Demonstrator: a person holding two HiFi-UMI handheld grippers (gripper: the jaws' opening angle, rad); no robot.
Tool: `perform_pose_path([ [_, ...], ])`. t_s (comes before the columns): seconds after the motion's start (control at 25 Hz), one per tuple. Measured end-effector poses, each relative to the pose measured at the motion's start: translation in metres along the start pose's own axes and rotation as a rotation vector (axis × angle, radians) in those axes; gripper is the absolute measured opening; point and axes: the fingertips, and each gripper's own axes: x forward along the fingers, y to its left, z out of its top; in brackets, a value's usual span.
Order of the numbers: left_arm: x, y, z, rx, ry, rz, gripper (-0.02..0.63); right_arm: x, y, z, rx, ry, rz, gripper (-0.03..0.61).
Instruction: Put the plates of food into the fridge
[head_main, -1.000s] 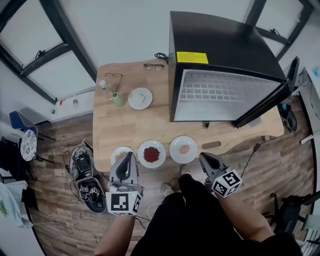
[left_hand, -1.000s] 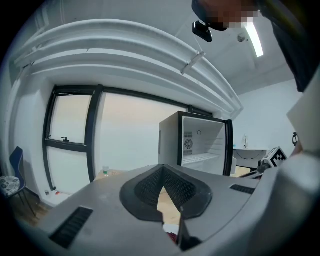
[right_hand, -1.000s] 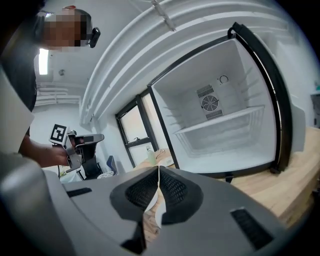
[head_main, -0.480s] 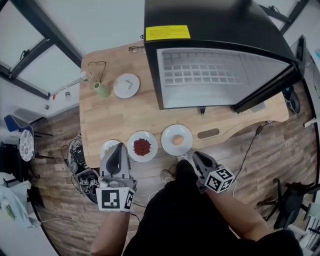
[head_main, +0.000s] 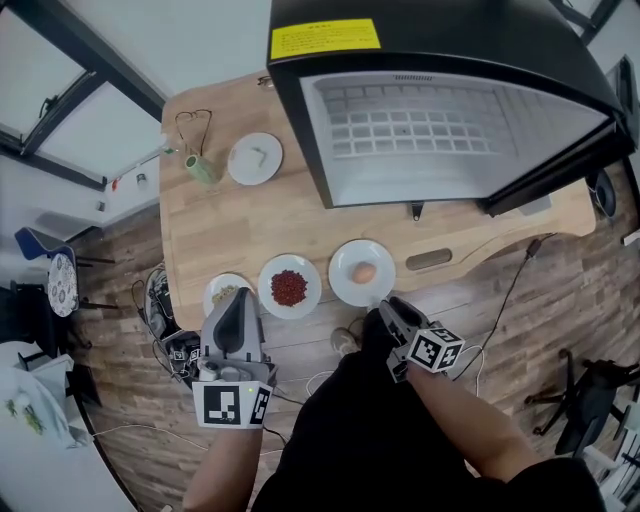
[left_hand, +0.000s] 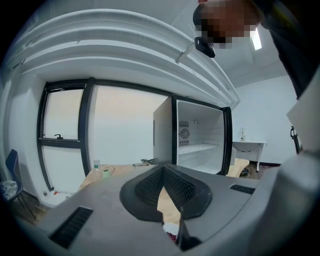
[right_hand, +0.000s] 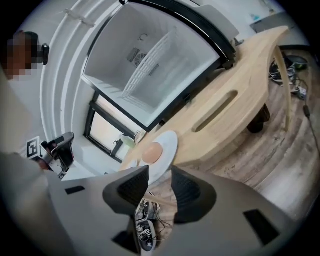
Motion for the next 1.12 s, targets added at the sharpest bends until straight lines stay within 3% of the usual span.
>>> perform_pose_path([
  [0.2,-0.002,0.002,-0.002,0.001,0.012,0.014,0.003,0.012,-0.007,-0.006,0.093,0.013,0.01,0.164],
  [0.52,-0.003,0.005,-0.006,-0.001,0.044,0.039,0.003,0.038,-0.002,-0.011,0.155,0.052,0.043,0.163],
  [0.8,-0.003,0.012,-0.001,-0.004,0.048,0.052,0.003,0.047,0.014,0.002,0.208,0.038,0.086,0.037],
  [1.12,0.008,0.01,0.012,-0.012,0.01,0.036,0.003,0.037,0.034,0.036,0.236,-0.026,0.119,0.032],
])
